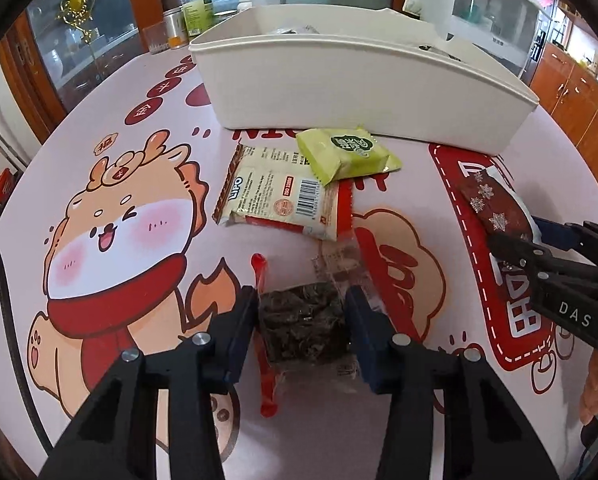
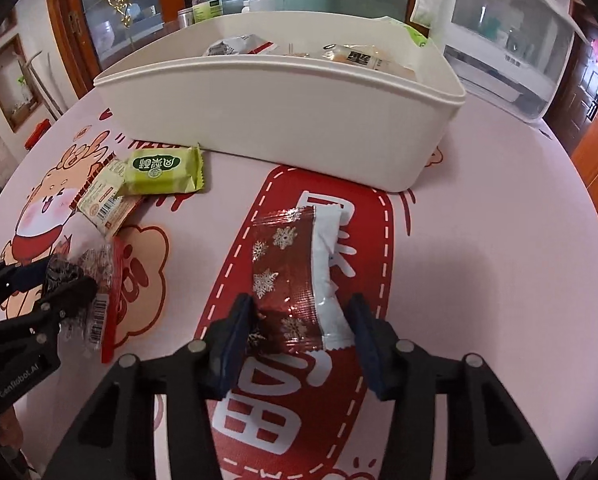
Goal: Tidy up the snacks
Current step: 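Lift both items over the white tray and open both tools to drop them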
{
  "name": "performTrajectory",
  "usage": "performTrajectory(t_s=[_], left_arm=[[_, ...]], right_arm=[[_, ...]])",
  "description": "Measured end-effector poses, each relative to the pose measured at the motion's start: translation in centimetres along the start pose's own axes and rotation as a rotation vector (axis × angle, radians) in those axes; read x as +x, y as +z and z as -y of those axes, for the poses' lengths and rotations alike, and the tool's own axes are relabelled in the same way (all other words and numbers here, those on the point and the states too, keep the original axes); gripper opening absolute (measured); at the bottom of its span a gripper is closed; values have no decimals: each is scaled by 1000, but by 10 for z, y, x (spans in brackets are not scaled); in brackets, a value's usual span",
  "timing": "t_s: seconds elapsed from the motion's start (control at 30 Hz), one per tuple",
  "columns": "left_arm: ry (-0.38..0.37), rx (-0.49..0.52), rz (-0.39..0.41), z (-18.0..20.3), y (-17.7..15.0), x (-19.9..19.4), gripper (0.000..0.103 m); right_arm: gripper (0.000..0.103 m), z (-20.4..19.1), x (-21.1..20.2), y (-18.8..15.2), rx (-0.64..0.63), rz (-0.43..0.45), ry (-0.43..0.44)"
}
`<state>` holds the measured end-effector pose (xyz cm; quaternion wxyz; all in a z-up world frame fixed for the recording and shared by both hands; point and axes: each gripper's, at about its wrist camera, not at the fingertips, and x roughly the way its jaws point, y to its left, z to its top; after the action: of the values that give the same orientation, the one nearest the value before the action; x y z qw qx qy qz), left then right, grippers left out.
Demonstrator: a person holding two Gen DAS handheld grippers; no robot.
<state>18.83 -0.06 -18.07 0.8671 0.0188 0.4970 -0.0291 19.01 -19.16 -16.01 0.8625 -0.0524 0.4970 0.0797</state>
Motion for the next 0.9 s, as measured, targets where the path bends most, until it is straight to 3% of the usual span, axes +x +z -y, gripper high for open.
performTrajectory(t_s=[0.4, 0.67, 0.9], left_arm=[[2, -34, -9, -9, 0, -14, 41], [-2, -2, 93, -5, 33, -63, 41], [25, 55, 214, 0, 90, -118, 41]], right_arm=[[39, -3, -28, -4, 24, 44, 74], [39, -11, -73, 10, -1, 141, 110], [39, -8, -128, 48, -26, 266, 97]])
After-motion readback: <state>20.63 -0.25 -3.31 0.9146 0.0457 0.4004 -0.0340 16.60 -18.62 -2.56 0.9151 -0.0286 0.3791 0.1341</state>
